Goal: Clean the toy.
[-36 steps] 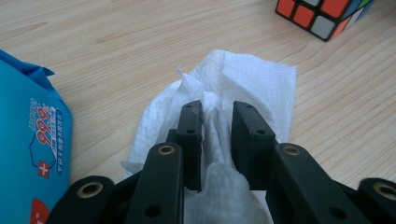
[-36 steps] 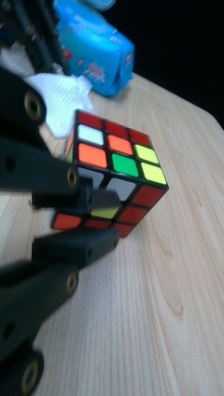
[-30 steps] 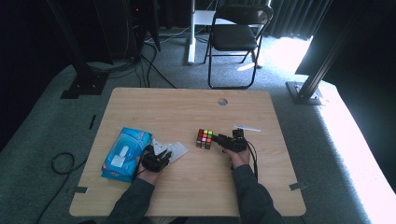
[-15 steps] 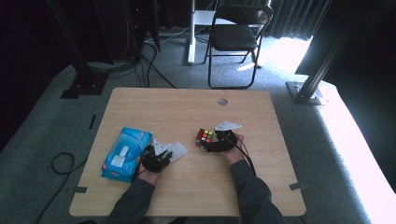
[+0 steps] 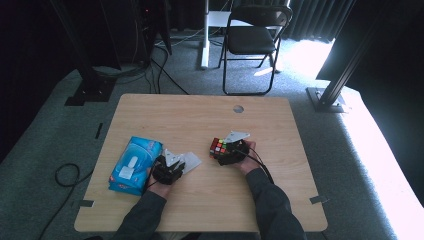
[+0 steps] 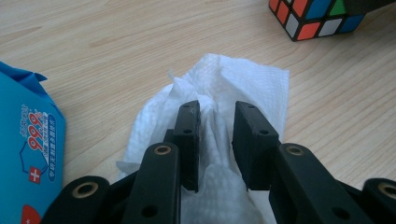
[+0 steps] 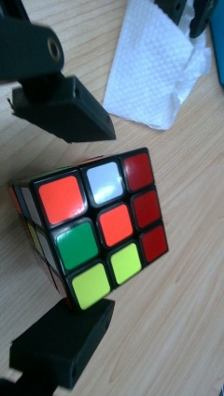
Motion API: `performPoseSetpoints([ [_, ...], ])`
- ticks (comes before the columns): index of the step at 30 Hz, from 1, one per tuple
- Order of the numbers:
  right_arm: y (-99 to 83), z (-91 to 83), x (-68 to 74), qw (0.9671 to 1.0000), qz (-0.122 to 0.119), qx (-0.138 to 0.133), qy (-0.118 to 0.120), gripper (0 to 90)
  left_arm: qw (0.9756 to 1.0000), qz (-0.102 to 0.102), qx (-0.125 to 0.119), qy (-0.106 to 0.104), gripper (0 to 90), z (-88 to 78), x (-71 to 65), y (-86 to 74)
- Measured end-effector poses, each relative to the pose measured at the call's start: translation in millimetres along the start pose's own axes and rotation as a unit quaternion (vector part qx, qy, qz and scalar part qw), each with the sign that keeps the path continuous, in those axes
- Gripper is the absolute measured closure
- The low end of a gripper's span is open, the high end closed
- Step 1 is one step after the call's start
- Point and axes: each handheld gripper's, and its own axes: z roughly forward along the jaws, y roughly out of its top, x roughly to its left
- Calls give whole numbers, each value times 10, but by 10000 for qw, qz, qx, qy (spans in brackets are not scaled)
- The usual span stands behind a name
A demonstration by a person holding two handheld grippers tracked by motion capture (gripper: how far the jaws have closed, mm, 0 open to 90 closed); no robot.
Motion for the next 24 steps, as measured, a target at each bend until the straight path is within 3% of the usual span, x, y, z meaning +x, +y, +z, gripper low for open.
performPoseSetpoints([
  [4, -21, -9, -8, 9999, 4, -50, -95, 235, 10000, -10, -5, -11, 715, 0, -1, 2],
  [12, -75, -8, -3, 9999, 16, -76, -68, 317, 10000, 1, -29, -42, 712, -10, -13, 15],
  [24, -76, -33, 66, 9997, 78, -224, -4, 341, 9998, 49, -173, -126, 663, -86, -50, 83],
])
